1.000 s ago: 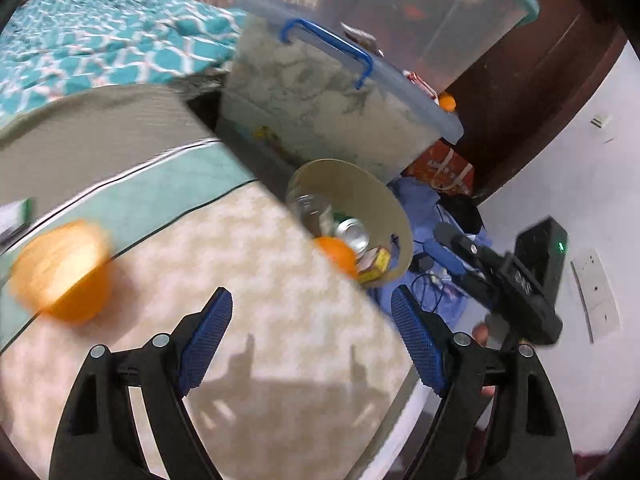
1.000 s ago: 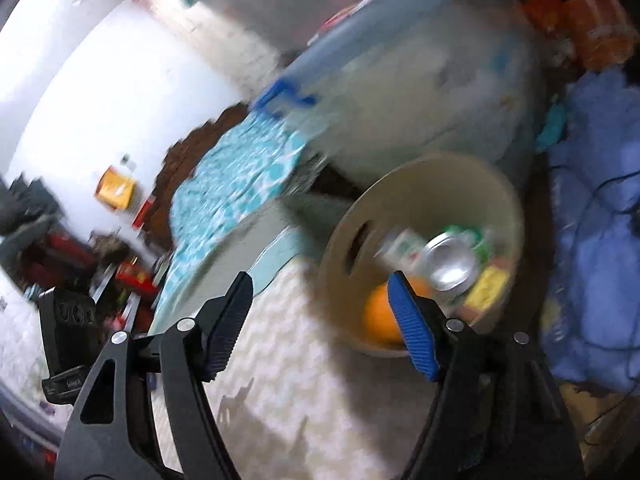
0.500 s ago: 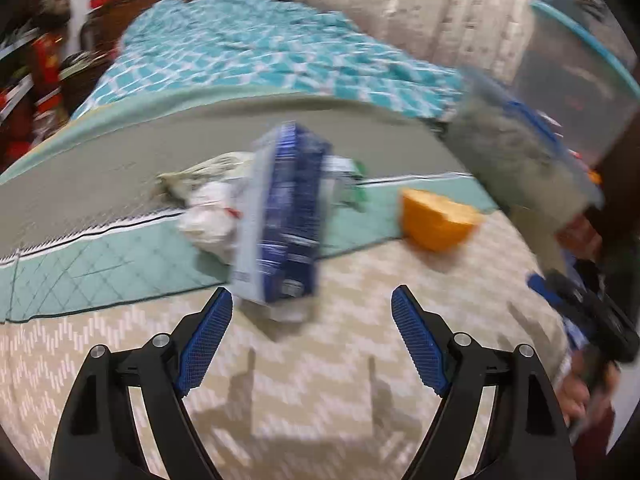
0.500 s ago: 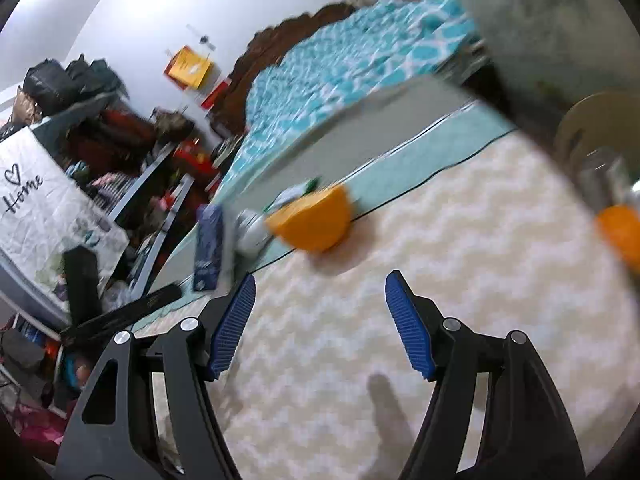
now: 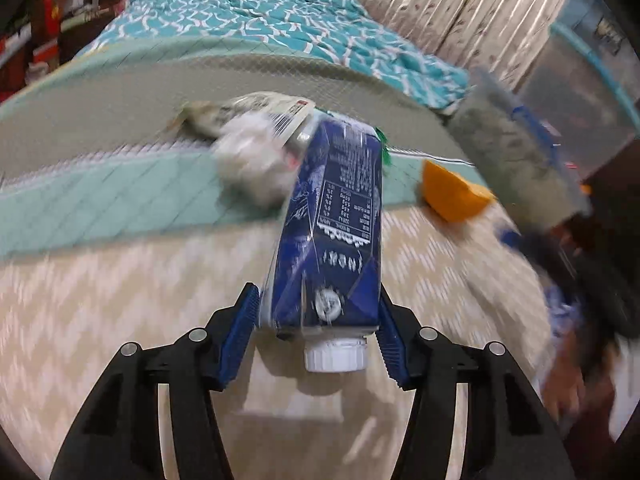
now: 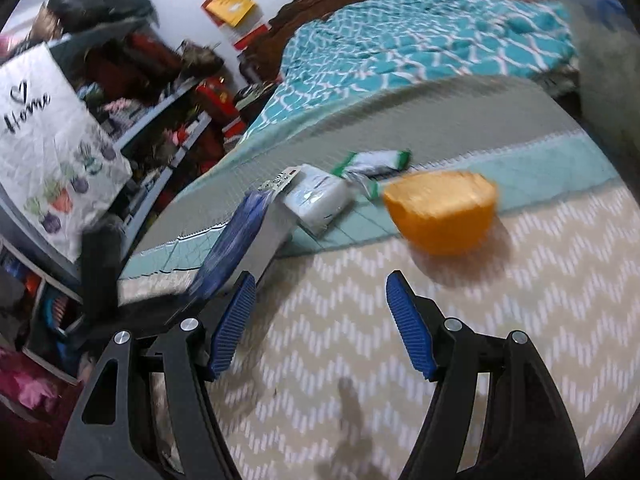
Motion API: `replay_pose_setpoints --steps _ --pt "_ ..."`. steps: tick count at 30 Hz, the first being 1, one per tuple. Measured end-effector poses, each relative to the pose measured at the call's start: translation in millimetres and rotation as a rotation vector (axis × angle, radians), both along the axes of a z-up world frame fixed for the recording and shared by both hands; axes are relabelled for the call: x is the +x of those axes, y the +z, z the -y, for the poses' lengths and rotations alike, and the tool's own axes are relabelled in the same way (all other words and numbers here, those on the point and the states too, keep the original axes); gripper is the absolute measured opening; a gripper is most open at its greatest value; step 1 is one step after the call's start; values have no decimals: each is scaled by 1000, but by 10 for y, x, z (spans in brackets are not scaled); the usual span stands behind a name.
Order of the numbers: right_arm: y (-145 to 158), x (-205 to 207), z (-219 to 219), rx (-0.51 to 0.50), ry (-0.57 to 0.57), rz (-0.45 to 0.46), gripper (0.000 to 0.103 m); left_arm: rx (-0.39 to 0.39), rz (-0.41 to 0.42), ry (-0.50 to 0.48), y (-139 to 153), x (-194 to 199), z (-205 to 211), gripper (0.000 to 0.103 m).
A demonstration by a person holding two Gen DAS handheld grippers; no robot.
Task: Collect trash
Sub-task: 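Grasp the blue milk carton with the left tool while the right approaches the white packet, then grasp the white packet with the right tool while the left holds the carton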
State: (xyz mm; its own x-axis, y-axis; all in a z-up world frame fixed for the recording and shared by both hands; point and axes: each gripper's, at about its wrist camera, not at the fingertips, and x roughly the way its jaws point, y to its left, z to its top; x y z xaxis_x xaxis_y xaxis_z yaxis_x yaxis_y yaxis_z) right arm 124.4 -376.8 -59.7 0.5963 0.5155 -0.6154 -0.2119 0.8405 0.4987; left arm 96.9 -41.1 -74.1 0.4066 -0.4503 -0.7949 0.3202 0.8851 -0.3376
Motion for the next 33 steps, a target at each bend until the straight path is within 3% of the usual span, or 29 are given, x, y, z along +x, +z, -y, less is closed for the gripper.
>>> replay_pose_setpoints --steps 3,11,13,14,15,16,21,24,26,30,33 --pt "36 331 -265 -46 54 -2 69 -12 -14 23 -70 -330 -405 51" --pt "-221 1294 -975 -324 113 -44 69 -19 -19 139 -128 -670 -936 51" --pt "-282 1382 -1061 -390 120 -43 81 -22 -18 146 -131 -690 -966 51" --pt "-312 1395 -1109 -449 121 -36 80 -25 -18 144 -134 -691 -974 51" --pt "-337 1370 -1132 -500 118 -32 76 -26 -16 143 -134 -694 -964 51" --pt "-343 1321 -1139 -535 118 -24 65 -23 -15 140 -140 -686 -957 51" --pt "-251 880 -1047 -497 152 -17 55 -27 -10 122 -148 -650 -937 56" --pt "-193 454 -870 -392 139 -16 55 -25 -7 125 -146 -614 -913 58" --pt "-167 91 -767 -372 114 8 55 -27 -8 124 -143 -593 -878 72" --pt "-195 -418 -650 -435 62 64 59 5 13 110 -128 -536 -771 77" --pt "-323 -742 -671 -514 52 69 70 51 31 117 -162 -462 -679 80"
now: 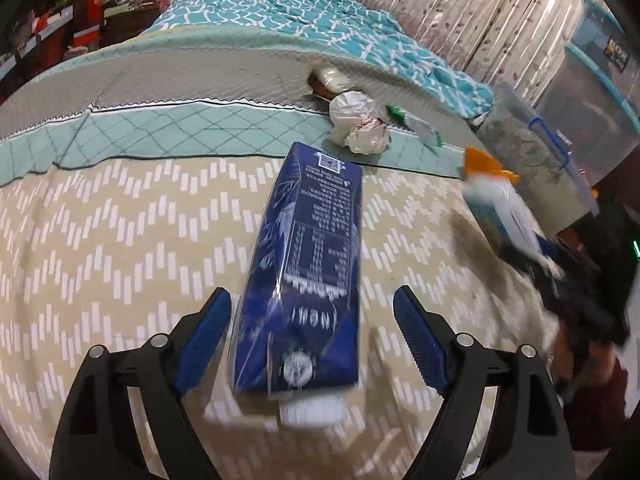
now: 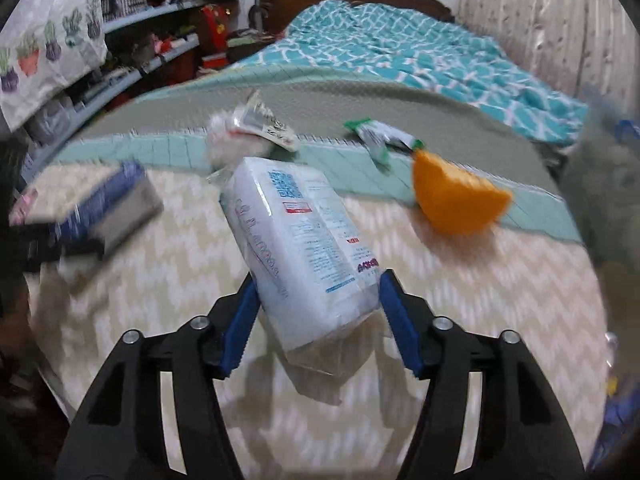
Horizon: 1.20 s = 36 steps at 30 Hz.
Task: Collect trash
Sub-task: 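Grasp the white packet with the right tool while the left holds the carton, then carry carton and packet over the tan bin and open both tools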
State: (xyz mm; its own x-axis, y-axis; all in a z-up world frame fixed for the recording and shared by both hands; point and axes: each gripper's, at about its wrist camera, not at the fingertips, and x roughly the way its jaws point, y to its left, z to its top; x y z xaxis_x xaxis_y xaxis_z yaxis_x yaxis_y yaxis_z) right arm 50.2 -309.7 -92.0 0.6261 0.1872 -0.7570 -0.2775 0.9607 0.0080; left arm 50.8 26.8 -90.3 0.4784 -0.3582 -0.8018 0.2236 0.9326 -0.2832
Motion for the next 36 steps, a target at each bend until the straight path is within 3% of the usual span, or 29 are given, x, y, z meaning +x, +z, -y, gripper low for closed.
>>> replay_pose_setpoints --steps 3,7,11,16,17,18,19,20,22,29,36 --pt "-38 -226 -39 21 65 -6 85 60 13 14 -12 63 92 76" --pt "-12 -323 30 73 121 -1 93 121 27 27 -5 42 104 51" --pt "36 -229 157 131 97 13 96 68 -9 30 4 -57 -7 51" --pt "-109 -24 65 139 157 -67 97 -3 -57 -11 26 -170 78 51" --pt "-149 -12 18 123 168 -75 96 -10 -61 -21 35 -180 123 51" --pt "-186 -2 -13 105 171 -85 85 -16 -63 -31 44 -189 170 51" --pt "-182 -18 -12 87 163 -64 63 -24 -66 -48 59 -202 232 51" --pt "-175 -29 20 103 162 -66 58 -33 -70 -64 74 -214 307 51" --pt "-148 -89 155 159 135 -60 57 -52 -78 -100 107 -212 460 51" --pt "-110 -482 898 208 -60 16 56 -69 -113 -275 115 -117 1280 51" --pt "-137 -771 1891 257 -346 67 56 -45 -120 -510 133 110 2504 51"
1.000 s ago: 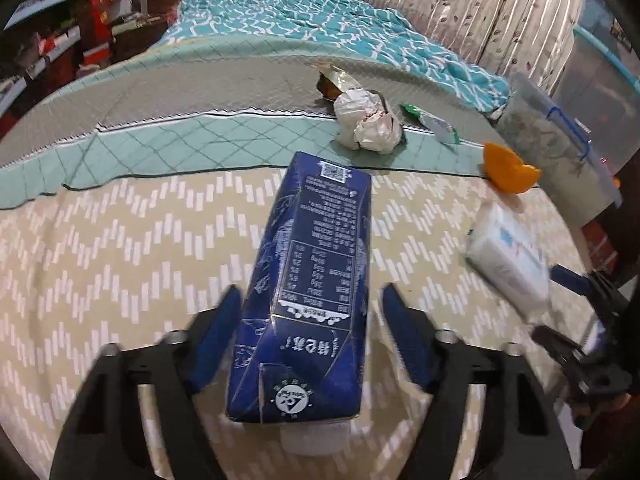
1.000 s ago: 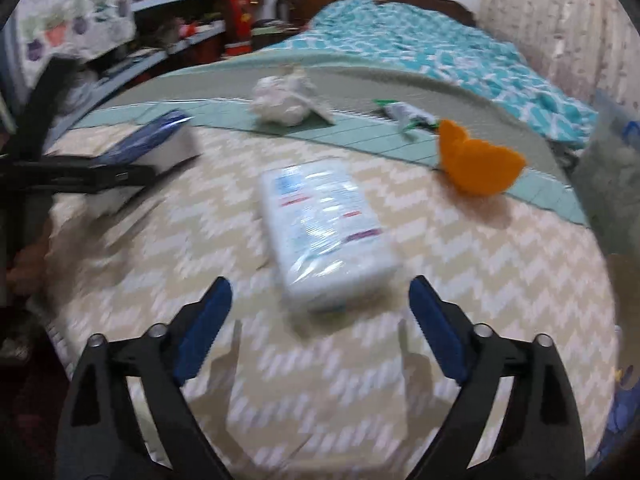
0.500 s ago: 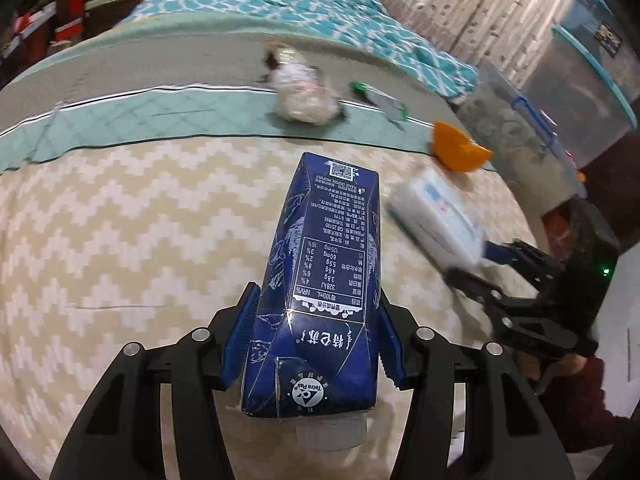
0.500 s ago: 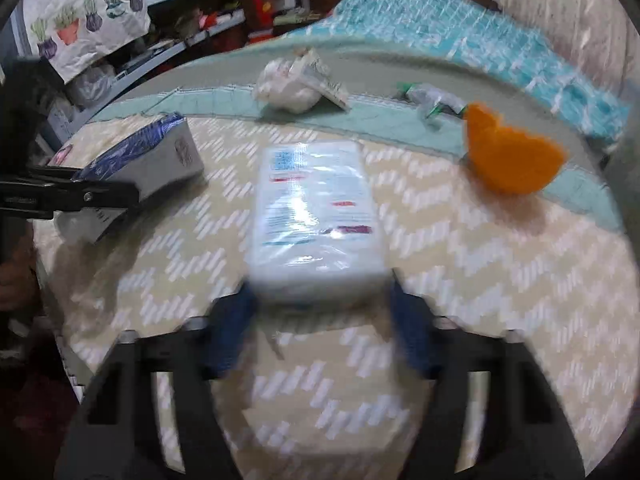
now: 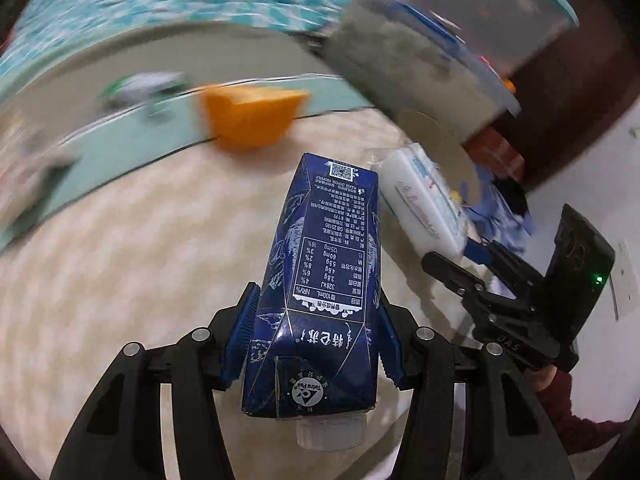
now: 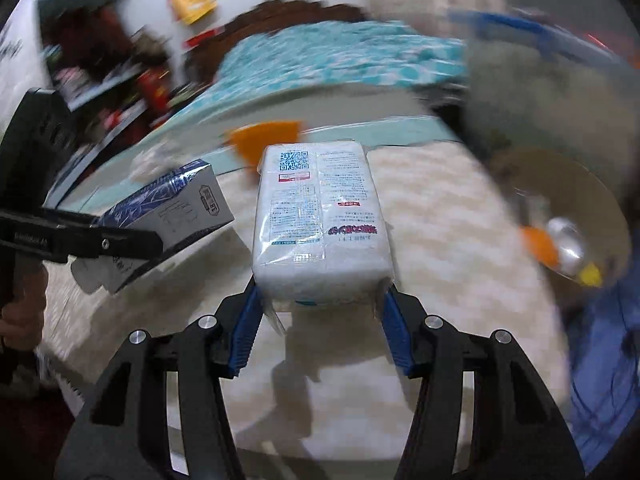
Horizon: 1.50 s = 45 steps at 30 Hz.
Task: Collect trash
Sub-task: 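Carry carton and packet over the tan bin and open both tools, then grasp the crumpled white paper with the left tool while the right reaches the green wrapper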
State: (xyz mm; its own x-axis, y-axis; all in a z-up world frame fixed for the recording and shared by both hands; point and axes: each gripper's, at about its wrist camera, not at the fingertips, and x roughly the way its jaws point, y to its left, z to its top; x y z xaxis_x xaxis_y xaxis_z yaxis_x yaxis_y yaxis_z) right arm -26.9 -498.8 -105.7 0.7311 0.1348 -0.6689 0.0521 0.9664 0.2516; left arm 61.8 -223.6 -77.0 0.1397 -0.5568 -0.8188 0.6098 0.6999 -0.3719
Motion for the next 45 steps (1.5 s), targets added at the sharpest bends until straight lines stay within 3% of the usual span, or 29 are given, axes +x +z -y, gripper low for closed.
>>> replay_pose_setpoints --steps 6,10,12,13,15,22,24,26,29,33,36,39,43,45 --pt "-32 -188 987 71 -245 15 56 8 14 -189 118 82 1244 51" --pt "-77 -85 1457 52 -351 13 62 28 38 -234 132 171 1943 52" --pt "-112 -19 1600 26 -392 18 73 31 45 -227 118 235 2301 74" --pt "-134 35 1690 15 -417 2 84 46 69 -208 104 273 2476 82" --pt "-127 -10 1759 33 -456 16 83 56 93 -187 107 319 2596 81" --pt "-125 -333 1499 68 -431 75 81 -19 58 -155 117 315 2023 81" --pt "-148 -333 1384 113 -399 70 72 -25 40 -139 103 311 1834 77" --pt "-139 -314 1253 142 -360 63 54 -36 21 -134 84 269 1639 70" --pt "-100 -140 1123 190 -250 38 39 -54 18 -129 87 179 1280 66" --pt "-101 230 1108 311 -116 -3 39 -44 52 -106 91 60 807 66" --pt "-189 569 1217 307 -176 -63 37 -50 45 -75 96 40 519 66" --pt "-231 754 1206 325 -162 -85 36 -64 57 -24 135 43 106 66" --pt "-142 726 983 255 -177 -75 41 -65 62 47 146 99 -431 66" --pt "-73 659 899 271 -148 -48 40 -66 63 96 146 145 -722 66"
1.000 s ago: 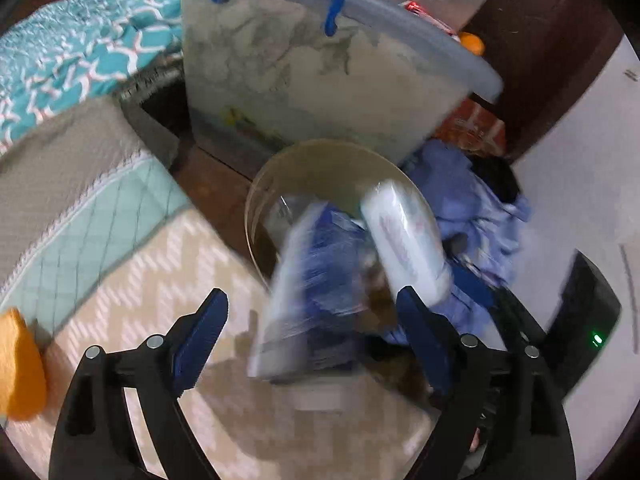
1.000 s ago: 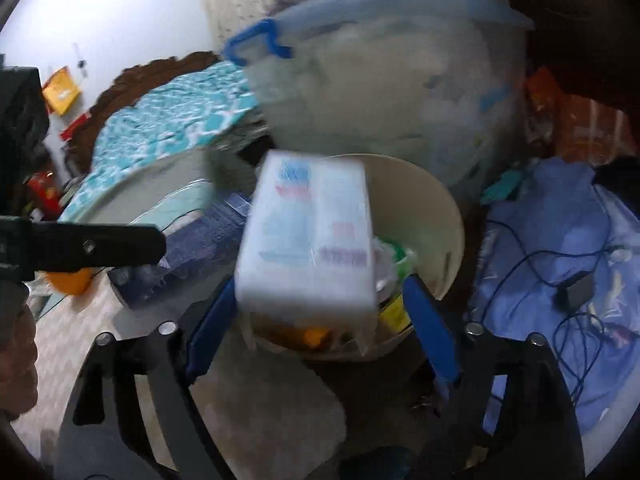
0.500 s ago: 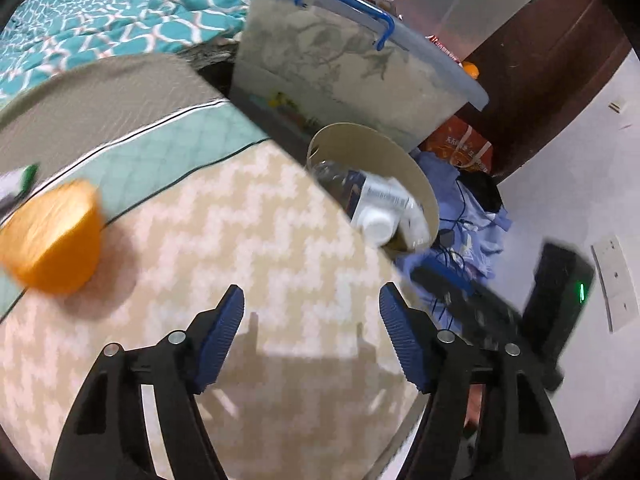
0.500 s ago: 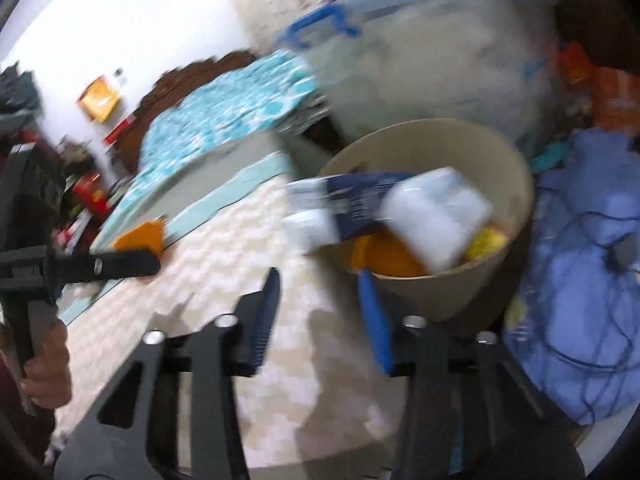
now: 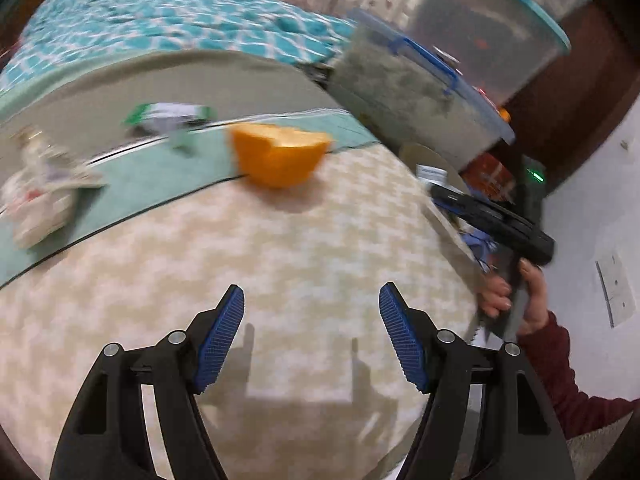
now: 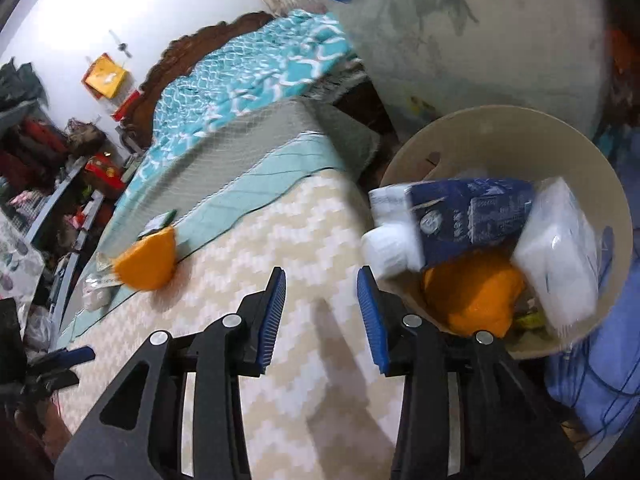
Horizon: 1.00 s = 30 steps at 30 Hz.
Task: Collect trash
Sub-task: 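Grasp the crumpled white paper with the left tool while the right reaches the green wrapper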
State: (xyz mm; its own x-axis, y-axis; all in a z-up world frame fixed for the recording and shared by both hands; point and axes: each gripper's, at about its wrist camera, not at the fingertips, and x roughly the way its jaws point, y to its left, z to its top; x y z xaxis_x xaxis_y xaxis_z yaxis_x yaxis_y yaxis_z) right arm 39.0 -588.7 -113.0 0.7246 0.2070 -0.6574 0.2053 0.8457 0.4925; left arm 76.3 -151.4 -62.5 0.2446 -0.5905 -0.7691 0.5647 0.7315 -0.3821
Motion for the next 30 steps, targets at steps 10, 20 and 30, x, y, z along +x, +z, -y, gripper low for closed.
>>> replay_pose_setpoints --steps 10,20,30 --pt "367 37 -1049 -19 237 95 41 -26 -38 308 -67 364 -1205 66" --pt "111 347 -2011 22 409 20 41 21 -5 451 -125 908 -1414 71" --pt "630 1575 -2496 -280 485 -10 73 -30 -60 365 -315 947 -1394 29"
